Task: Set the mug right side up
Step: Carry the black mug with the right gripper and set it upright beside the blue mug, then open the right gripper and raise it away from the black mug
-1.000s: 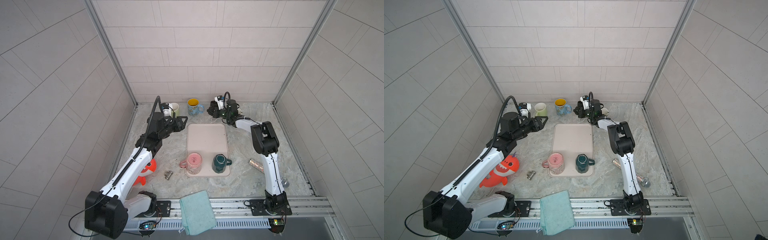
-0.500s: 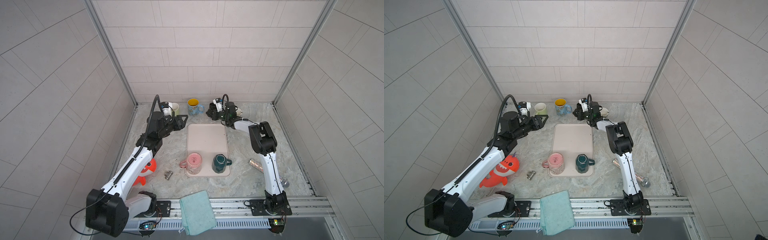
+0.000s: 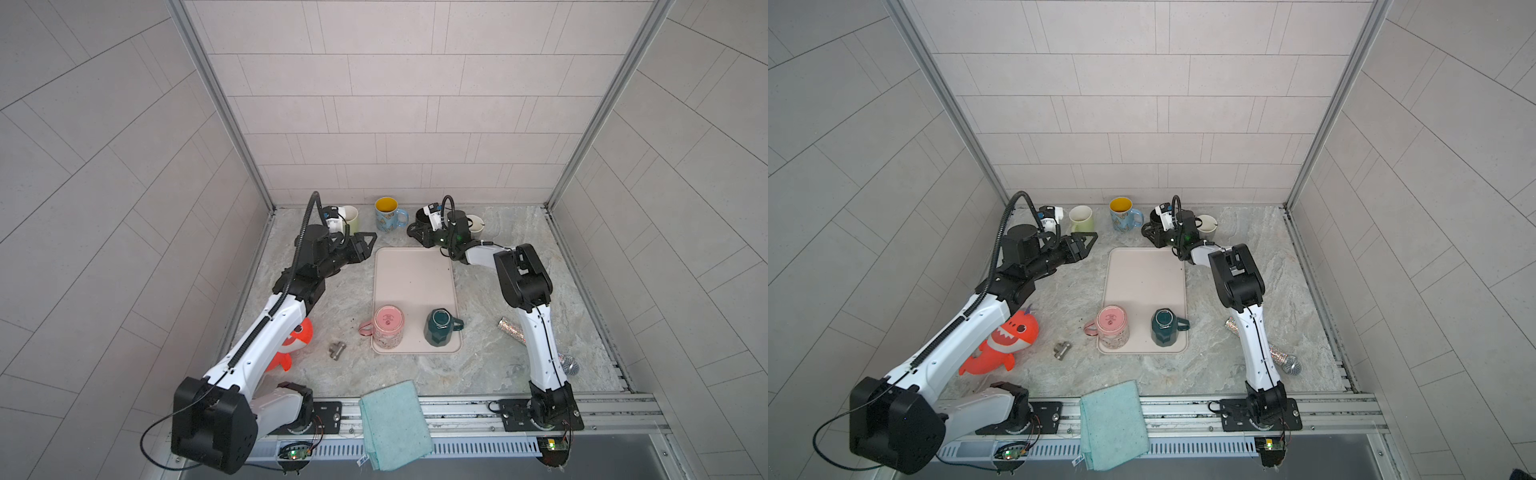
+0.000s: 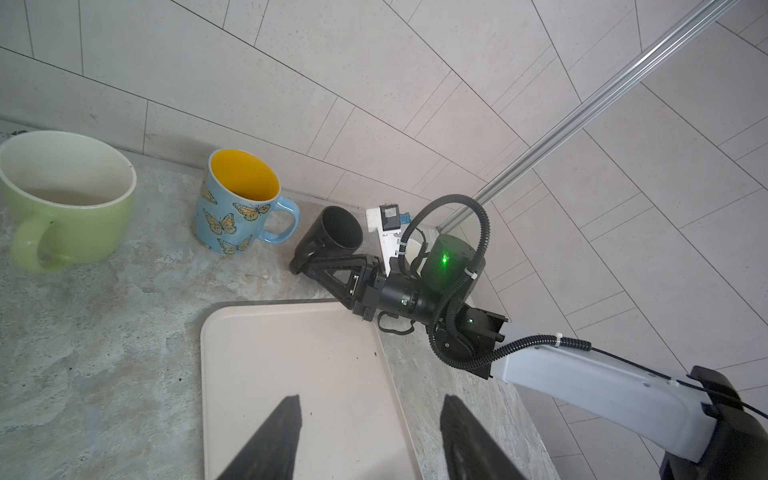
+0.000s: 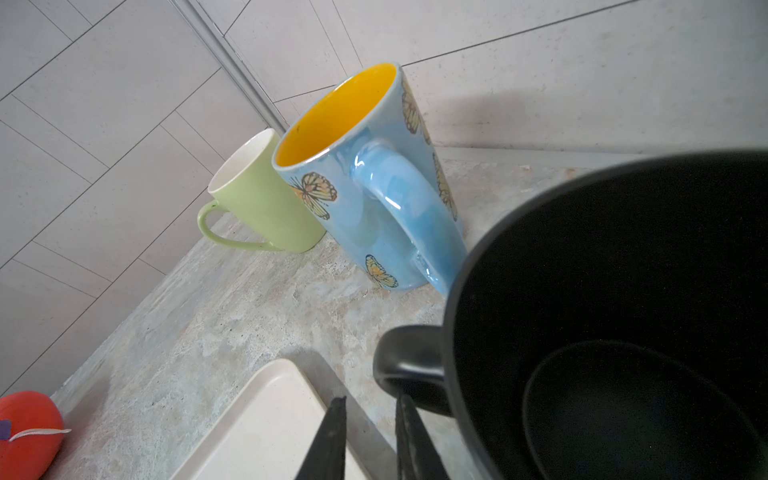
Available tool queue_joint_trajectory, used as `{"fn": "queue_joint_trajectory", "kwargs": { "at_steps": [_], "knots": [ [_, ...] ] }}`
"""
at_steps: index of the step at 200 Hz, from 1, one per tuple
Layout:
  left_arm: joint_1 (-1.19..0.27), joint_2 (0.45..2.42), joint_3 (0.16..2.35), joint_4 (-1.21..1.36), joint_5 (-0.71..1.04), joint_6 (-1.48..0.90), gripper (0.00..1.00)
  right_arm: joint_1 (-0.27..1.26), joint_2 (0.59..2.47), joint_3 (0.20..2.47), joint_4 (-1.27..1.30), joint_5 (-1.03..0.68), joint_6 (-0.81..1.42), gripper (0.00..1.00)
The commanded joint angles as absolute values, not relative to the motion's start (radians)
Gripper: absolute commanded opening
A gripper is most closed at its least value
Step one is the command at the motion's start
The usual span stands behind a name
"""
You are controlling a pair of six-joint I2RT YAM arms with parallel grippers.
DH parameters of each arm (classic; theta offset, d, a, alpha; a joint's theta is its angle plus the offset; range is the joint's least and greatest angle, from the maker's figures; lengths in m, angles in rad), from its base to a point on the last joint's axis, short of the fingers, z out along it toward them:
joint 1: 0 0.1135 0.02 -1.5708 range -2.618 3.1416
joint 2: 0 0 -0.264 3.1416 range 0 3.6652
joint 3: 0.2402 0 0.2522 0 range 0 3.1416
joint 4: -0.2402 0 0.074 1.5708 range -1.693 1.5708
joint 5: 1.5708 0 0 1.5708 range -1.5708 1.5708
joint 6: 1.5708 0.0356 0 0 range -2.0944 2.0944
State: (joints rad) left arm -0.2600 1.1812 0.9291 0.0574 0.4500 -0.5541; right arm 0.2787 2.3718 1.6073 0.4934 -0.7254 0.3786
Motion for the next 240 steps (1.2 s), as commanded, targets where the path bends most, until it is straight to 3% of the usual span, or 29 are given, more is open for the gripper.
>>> {"fn": "queue_joint_trajectory", "kwargs": {
  "at_steps": [1, 64, 119, 147, 174, 240],
  "knots": [
    [-0.253, 1.163, 0.917, 0.098, 0.466, -0.559, 0.6, 0.28, 2.338, 1.593, 0.538, -0.717, 0.375, 0.25],
    [-0.253, 1.137, 0.908, 0.094, 0.465, -0.561, 0.6, 0.281, 2.262, 1.5, 0.57, -0.711, 0.389, 0.31],
    [-0.251, 1.095, 0.927, 0.047, 0.456, -0.567, 0.61, 0.292, 1.947, 1.288, 0.501, -0.67, 0.407, 0.46],
    [-0.243, 1.089, 0.965, -0.041, 0.456, -0.547, 0.62, 0.323, 1.762, 1.271, 0.177, -0.618, 0.361, 0.52],
    [-0.228, 1.089, 0.998, -0.134, 0.448, -0.534, 0.63, 0.385, 1.619, 1.326, -0.241, -0.464, 0.294, 0.56],
    [-0.189, 1.1, 0.992, -0.155, 0.499, -0.56, 0.63, 0.399, 1.281, 1.269, -0.846, -0.194, 0.455, 0.69]
  ]
}}
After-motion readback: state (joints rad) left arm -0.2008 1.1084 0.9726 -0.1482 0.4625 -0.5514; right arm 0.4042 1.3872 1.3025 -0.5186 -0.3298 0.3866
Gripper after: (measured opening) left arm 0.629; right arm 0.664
